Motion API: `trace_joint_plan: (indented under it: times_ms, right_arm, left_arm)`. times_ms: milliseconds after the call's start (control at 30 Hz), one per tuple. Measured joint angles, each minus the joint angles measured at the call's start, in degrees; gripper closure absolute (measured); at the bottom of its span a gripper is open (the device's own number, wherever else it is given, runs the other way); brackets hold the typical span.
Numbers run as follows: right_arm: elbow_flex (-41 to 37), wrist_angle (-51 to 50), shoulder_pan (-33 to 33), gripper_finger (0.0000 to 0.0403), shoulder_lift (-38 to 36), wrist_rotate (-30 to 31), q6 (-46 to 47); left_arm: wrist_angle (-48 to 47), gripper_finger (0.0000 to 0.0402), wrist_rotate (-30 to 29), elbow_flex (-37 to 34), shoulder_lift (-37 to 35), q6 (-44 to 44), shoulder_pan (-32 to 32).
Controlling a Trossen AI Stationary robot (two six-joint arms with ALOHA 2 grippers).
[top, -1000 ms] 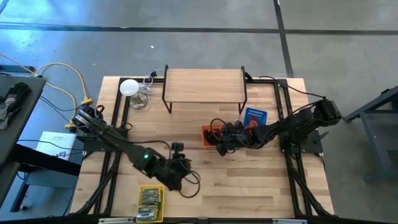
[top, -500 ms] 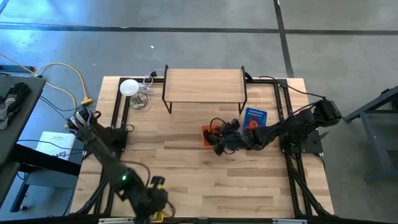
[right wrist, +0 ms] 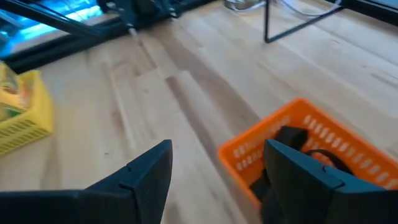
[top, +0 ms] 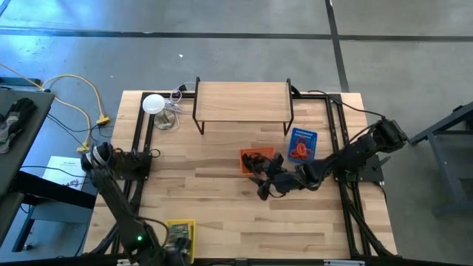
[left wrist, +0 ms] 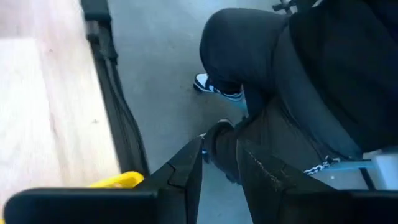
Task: Pick & Place Office Desk Supplies
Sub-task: Put the yellow bin with crayon boxes on the shelf
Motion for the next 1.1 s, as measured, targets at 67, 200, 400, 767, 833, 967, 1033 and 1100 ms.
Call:
trace_joint_plan:
  times_ms: [67, 200, 400, 767, 833, 967, 1033, 1100]
  right_arm:
    - [0.0, 1.3, 1.0, 0.0162, 0.0, 0.0, -0.1]
    - [0.0, 3.3, 2.6, 0.0162, 0.0, -0.3, -0.2]
    - [0.0, 3.5, 3.6, 0.0162, 0.0, -0.4, -1.5]
    - [0.0, 2.6, 3.9, 0.0162, 0.0, -1.0, -1.2]
    - [0.0, 2.3, 4.3, 0.0162, 0.0, -1.0, -1.1]
    - [0.0, 2.1, 5.0, 0.0162, 0.0, -1.0, -1.0]
    - [0.0, 2.1, 5.3, 0.0162, 0.0, -1.0, -1.0]
    - [0.0, 2.2, 5.5, 0.0162, 0.0, -1.0, -1.0]
  left_arm:
    - [0.7, 0.0307, -0.4, 0.1, 0.9, -1.9, -0.6]
    - [-0.2, 0.0307, -3.5, 1.3, 1.8, -6.5, -1.9]
    - [-8.3, 0.0307, -9.1, 8.3, 2.1, -5.0, -2.9]
    - [-32.2, 0.0307, -9.7, 27.9, 13.0, -9.4, -2.2]
    - [-35.8, 0.0307, -8.2, 28.5, 13.8, -13.8, -2.4]
    - [-37.2, 0.0307, -5.5, 28.5, 14.7, -17.5, -3.1]
    - [-36.9, 0.0307, -4.4, 28.5, 15.4, -17.6, -3.7]
    - [-36.9, 0.0307, -3.1, 28.5, 16.6, -18.0, -4.3]
